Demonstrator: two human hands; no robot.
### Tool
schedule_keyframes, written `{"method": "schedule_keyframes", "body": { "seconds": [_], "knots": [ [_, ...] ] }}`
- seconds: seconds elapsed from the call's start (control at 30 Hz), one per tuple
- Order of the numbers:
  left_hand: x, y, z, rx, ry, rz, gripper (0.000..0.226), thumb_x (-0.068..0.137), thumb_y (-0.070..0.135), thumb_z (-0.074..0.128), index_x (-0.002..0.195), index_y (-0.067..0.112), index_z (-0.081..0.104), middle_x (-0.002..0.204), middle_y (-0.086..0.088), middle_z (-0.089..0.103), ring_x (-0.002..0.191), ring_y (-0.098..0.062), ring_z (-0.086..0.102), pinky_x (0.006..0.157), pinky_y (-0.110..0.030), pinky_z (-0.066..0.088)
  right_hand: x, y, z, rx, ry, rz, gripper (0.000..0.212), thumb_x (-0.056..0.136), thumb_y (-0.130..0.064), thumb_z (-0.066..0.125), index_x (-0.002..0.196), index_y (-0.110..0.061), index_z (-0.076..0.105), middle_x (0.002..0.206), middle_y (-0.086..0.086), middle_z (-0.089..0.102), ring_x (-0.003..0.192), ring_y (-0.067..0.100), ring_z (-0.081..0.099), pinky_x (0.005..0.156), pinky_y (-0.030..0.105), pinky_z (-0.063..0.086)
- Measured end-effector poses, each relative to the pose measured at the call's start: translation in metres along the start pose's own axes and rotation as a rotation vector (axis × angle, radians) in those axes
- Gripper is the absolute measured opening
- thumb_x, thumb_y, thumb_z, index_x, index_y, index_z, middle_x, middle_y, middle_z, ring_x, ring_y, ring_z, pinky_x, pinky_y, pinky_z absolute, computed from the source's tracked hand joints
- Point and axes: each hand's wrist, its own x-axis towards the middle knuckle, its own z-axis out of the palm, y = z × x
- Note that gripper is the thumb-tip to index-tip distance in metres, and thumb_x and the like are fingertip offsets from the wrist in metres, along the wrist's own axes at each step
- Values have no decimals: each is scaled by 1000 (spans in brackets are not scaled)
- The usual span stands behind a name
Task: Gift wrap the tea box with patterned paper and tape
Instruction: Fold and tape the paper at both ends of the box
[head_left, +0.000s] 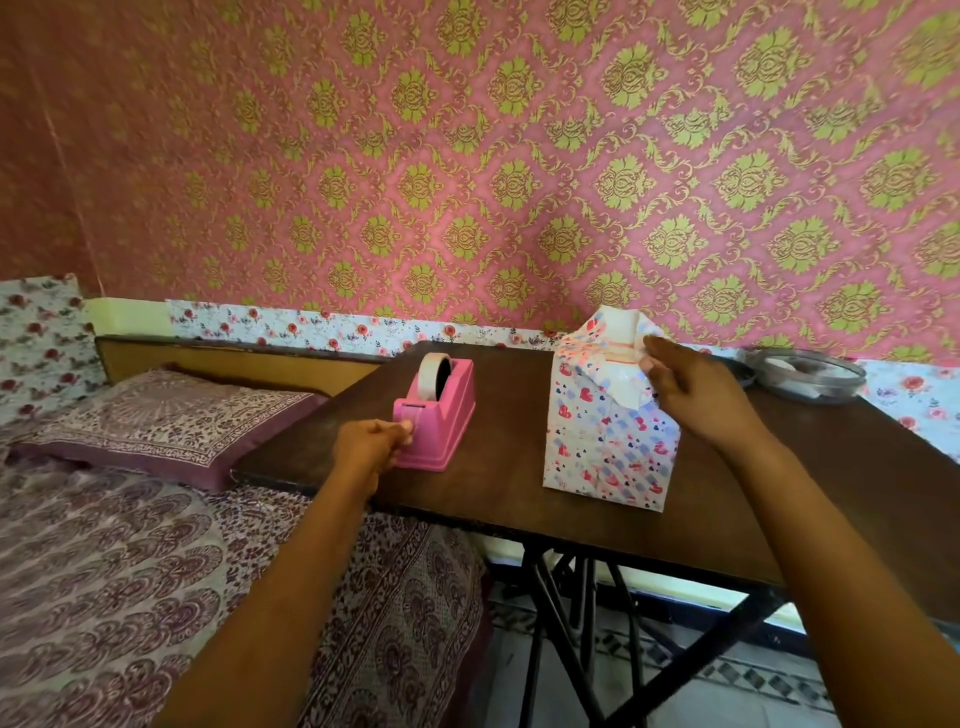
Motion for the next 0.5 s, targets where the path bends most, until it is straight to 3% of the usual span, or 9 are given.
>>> {"method": "schedule_keyframes", "body": {
  "seconds": [0.1, 0.2, 0.3, 0.4, 0.47, 0.5],
  "knots": [
    [4, 5, -4, 118, 30, 42, 20, 80, 11, 71, 62, 9, 62, 64, -5, 62, 62, -18, 56, 58, -27, 50, 0, 0, 0, 10, -4, 17, 72, 82, -51, 28, 142, -12, 37, 137, 16, 50, 116, 35, 54, 94, 39, 43],
    [10, 10, -10, 285, 54, 59, 17, 76, 18, 75, 63, 11, 66, 72, -8, 67, 75, -23, 65, 76, -37, 56, 2, 0, 1, -11, -18, 24, 69, 88, -49, 32, 144, -9, 31, 144, 16, 40, 126, 35, 46, 101, 41, 38],
    [10, 21, -12, 473, 46, 79, 19, 78, 25, 73, 73, 7, 70, 73, -6, 67, 65, -16, 60, 70, -31, 50, 4, 1, 2, -48, -38, 54, 68, 93, -47, 36, 145, -4, 26, 150, 16, 31, 135, 32, 35, 106, 41, 32],
    [10, 28, -17, 590, 45, 59, 23, 78, 25, 73, 78, 2, 70, 78, -10, 68, 74, -21, 62, 78, -35, 51, 7, 2, 2, -77, -62, 85, 59, 98, -37, 37, 145, -3, 25, 149, 18, 33, 132, 34, 39, 103, 42, 35],
    [10, 26, -23, 564, 3, 1, 21, 78, 20, 73, 80, 0, 69, 76, -11, 66, 71, -21, 60, 75, -37, 52, 8, 3, 3, -79, -79, 113, 60, 98, -38, 36, 145, -5, 24, 148, 17, 33, 129, 35, 42, 102, 42, 37],
    [8, 25, -26, 506, -32, -26, 17, 79, 16, 72, 80, 0, 68, 72, -9, 64, 65, -19, 58, 67, -33, 52, 8, 4, 3, -71, -78, 120, 60, 97, -40, 37, 145, -5, 24, 148, 17, 35, 127, 35, 44, 101, 43, 38]
  ]
}}
